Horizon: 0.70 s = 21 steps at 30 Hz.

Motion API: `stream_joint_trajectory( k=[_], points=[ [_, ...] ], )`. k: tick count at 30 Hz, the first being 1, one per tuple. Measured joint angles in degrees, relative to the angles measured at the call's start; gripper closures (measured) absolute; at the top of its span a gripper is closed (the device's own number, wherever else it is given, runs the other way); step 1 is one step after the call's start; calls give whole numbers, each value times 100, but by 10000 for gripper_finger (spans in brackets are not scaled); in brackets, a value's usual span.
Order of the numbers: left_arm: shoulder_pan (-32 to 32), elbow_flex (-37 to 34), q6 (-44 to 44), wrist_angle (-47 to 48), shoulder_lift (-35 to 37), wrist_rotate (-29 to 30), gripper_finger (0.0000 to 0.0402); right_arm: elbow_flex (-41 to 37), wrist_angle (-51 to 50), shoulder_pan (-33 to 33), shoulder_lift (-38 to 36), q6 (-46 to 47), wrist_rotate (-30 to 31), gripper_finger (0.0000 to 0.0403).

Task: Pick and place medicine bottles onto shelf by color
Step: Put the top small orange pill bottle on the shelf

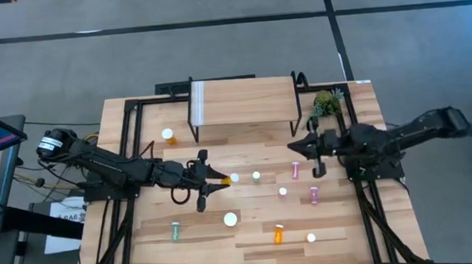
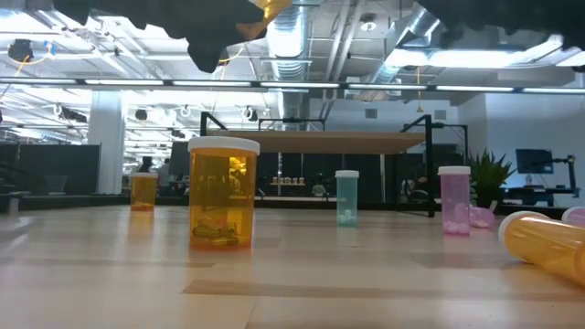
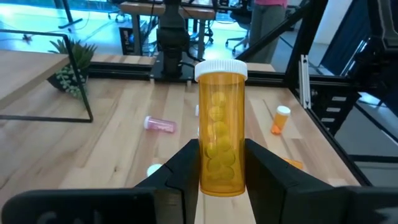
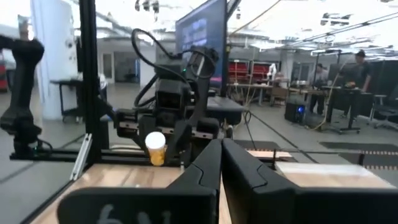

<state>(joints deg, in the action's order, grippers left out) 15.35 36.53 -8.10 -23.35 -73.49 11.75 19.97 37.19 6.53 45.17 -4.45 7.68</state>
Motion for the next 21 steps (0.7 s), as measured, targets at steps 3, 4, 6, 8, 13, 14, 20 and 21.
stream_joint_trajectory(
  k=[3,4,6,8,13,14,20,21],
  points=[
    [0,0,-11,6,0,-2,310,398,-13,28,628,-52,-2,365],
    [0,0,-17,13,0,-2,310,520,-11,20,819,-52,-4,365],
    [0,0,-46,41,0,-2,310,773,13,15,1198,-15,-2,365],
    [0,0,-52,47,0,-2,310,989,8,14,1558,-15,-2,365],
    [7,2,-51,46,0,-2,310,1536,14,15,2364,-54,-4,365],
    [7,2,-52,48,0,-2,310,1629,17,24,2505,-53,-4,365],
    [7,2,-51,62,0,0,310,2163,13,59,3280,-64,-6,365],
    [7,2,-52,74,0,-2,310,2239,15,59,3388,-65,-6,365]
  ],
)
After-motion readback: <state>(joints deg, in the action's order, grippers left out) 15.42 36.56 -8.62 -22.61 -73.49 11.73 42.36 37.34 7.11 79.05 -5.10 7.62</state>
